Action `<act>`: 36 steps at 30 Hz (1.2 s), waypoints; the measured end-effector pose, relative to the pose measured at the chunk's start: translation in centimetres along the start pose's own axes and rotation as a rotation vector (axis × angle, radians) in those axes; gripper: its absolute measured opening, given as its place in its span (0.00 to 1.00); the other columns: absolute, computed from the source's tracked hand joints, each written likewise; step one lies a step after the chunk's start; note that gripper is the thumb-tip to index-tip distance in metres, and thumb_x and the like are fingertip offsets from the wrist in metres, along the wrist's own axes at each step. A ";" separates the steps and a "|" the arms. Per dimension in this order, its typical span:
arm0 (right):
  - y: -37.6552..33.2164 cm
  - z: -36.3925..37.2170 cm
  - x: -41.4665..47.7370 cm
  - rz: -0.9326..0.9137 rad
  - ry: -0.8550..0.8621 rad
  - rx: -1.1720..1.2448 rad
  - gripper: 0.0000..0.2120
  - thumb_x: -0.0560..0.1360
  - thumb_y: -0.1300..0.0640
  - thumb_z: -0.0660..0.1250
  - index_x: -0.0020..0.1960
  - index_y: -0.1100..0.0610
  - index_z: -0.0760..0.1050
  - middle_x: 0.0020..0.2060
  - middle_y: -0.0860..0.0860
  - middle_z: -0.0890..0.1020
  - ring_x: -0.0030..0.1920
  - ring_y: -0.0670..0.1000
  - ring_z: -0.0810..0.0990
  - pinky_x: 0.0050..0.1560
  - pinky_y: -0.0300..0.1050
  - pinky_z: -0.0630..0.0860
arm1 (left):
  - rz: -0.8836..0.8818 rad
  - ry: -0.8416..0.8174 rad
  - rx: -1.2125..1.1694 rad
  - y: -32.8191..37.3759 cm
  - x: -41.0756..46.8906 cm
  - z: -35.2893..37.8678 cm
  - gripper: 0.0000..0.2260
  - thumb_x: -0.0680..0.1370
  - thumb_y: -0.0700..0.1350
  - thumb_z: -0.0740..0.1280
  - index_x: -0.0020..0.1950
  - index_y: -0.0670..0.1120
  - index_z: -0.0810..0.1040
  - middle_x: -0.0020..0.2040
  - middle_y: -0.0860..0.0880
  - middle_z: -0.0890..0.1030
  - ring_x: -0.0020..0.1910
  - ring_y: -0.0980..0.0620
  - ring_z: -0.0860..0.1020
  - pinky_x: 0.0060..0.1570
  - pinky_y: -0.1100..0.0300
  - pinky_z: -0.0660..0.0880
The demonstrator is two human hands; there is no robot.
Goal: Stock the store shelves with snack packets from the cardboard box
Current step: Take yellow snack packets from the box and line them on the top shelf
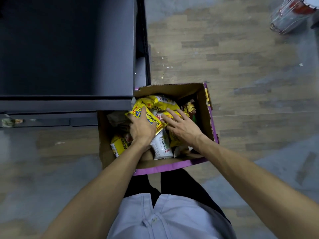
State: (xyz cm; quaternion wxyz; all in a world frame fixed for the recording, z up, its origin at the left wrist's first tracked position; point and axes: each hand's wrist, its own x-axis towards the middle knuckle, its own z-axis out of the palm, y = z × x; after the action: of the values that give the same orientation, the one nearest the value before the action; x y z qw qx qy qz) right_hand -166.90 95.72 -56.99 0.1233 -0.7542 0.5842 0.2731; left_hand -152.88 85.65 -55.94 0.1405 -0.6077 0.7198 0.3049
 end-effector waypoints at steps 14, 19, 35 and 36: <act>0.2 -0.9 -1.0 0.212 -0.028 0.207 0.16 0.80 0.58 0.59 0.67 0.58 0.67 0.65 0.57 0.72 0.65 0.60 0.70 0.62 0.52 0.67 | 0.112 0.023 0.056 0.4 0.4 0.4 0.25 0.73 0.33 0.63 0.66 0.53 0.67 0.67 0.37 0.62 0.57 0.31 0.73 0.51 0.44 0.72; 0.6 -1.3 -2.0 0.530 0.090 0.458 0.11 0.76 0.64 0.62 0.58 0.59 0.68 0.53 0.57 0.77 0.51 0.60 0.78 0.45 0.52 0.74 | 0.180 0.000 0.030 -0.4 0.2 0.1 0.22 0.72 0.29 0.61 0.62 0.48 0.70 0.63 0.40 0.66 0.52 0.34 0.76 0.51 0.44 0.76; -3.7 1.9 -0.1 0.762 0.071 0.869 0.29 0.81 0.46 0.60 0.78 0.50 0.55 0.65 0.62 0.65 0.60 0.61 0.72 0.55 0.53 0.74 | 0.274 -0.087 0.379 -0.4 -0.9 2.1 0.27 0.75 0.48 0.71 0.71 0.44 0.65 0.62 0.42 0.74 0.59 0.40 0.77 0.51 0.48 0.75; -4.1 2.1 0.0 0.747 0.013 0.806 0.33 0.81 0.44 0.60 0.80 0.50 0.50 0.67 0.63 0.66 0.61 0.61 0.71 0.57 0.54 0.73 | 0.267 -0.090 0.402 -0.5 -1.0 2.8 0.32 0.75 0.49 0.72 0.73 0.42 0.62 0.65 0.40 0.72 0.61 0.39 0.75 0.53 0.48 0.76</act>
State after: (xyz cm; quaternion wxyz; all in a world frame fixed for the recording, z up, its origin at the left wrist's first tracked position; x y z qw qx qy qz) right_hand -163.63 97.97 -59.27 0.2934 -0.3902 0.8714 0.0483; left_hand -152.66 88.08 -57.66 0.2490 -0.4527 0.8329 0.1982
